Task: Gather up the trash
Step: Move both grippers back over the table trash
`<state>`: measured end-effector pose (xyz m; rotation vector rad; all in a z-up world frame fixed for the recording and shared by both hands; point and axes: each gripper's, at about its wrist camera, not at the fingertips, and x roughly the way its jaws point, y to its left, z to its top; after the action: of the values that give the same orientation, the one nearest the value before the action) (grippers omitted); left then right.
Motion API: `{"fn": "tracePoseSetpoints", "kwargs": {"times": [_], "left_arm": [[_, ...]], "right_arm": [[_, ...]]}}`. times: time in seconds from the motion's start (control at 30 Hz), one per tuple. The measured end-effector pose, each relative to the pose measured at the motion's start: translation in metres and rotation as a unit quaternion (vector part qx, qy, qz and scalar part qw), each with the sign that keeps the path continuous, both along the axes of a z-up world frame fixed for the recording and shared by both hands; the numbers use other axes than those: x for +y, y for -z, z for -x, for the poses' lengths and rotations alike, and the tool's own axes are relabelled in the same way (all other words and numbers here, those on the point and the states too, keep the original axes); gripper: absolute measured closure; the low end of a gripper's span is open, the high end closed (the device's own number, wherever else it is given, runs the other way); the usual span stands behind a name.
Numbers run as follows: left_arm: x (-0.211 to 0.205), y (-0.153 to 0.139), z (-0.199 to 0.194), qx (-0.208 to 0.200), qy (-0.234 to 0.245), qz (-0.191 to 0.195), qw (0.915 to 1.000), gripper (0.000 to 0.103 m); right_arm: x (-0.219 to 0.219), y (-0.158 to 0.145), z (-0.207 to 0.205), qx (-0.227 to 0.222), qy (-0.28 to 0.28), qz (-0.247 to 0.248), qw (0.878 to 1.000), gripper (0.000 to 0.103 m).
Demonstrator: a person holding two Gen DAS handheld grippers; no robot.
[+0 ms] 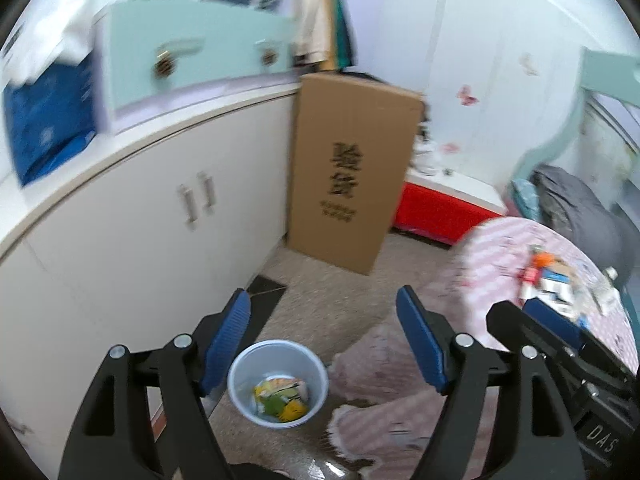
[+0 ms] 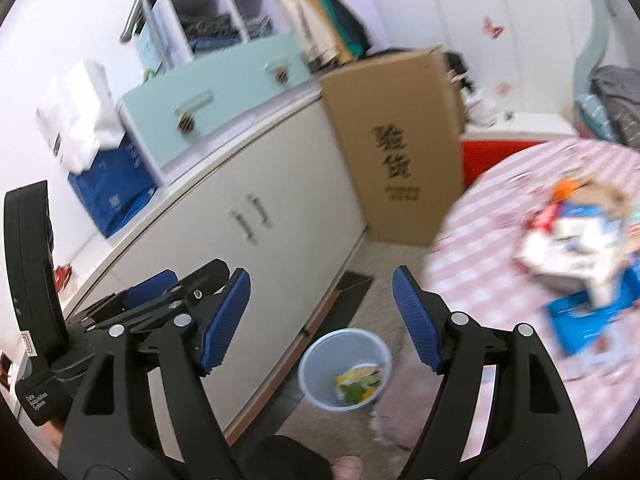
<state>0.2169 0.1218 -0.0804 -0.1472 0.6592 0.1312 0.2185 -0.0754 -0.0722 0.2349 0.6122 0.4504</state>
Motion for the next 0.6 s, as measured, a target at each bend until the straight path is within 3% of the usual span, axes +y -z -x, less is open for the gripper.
{"fn": "tracePoseSetpoints", "kwargs": {"times": [0.2, 0.37, 0.6], "left_arm": [[-0.104, -0.024, -0.022, -0.006, 0.094, -0.033, 0.995, 0.029], [-0.197, -0.03, -0.053, 0.008, 0.182, -0.058, 0.9815, 0.029], [-0.275, -0.016, -0.106, 0.05, 0.229, -0.074, 0.9692, 0.029]], "right_arm": [[-0.093, -0.017, 0.002, -0.021, 0.08, 0.018, 0.996, 0.028], [-0.184, -0.016, -0.005, -0.012, 0.158, 0.034, 0.987, 0.028], [-0.281, 0.01, -0.028, 0.027, 0.241, 0.058, 0.969, 0.025]]}}
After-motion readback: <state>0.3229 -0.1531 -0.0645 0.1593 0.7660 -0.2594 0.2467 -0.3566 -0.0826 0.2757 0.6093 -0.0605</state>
